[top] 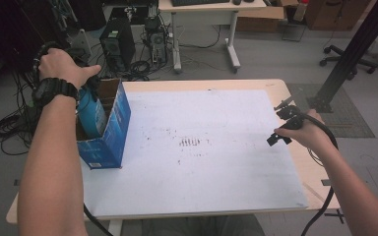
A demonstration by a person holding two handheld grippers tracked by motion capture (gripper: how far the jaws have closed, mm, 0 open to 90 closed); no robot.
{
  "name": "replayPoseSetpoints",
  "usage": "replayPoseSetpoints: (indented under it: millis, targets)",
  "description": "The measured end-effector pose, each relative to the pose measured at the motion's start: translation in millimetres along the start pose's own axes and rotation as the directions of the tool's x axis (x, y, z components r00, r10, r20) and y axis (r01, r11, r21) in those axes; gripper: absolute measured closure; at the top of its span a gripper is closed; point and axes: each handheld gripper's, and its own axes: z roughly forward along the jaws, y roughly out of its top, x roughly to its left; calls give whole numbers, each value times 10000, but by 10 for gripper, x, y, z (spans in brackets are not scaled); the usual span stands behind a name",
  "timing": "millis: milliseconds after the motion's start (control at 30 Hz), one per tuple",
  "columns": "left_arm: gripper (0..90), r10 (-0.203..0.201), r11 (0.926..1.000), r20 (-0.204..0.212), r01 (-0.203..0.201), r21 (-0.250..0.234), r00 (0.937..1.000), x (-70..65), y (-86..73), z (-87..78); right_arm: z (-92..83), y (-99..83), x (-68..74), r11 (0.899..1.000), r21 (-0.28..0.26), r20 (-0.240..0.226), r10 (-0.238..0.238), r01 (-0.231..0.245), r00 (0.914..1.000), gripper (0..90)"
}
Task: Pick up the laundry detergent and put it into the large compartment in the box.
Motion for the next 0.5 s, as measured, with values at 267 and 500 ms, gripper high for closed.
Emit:
replayPoseSetpoints:
  millis: [267, 500]
  targets:
    - [375, 33, 9999, 11, -33, 103, 10000, -11, -1, 114, 12, 6, 8, 10000, -2, 1, -24, 24, 10000, 216]
    - [375, 79, 9998, 39, -80, 159, 10000, -18, -9, 205, 27, 10, 16, 10000, 21, -13, -45, 45, 10000, 216]
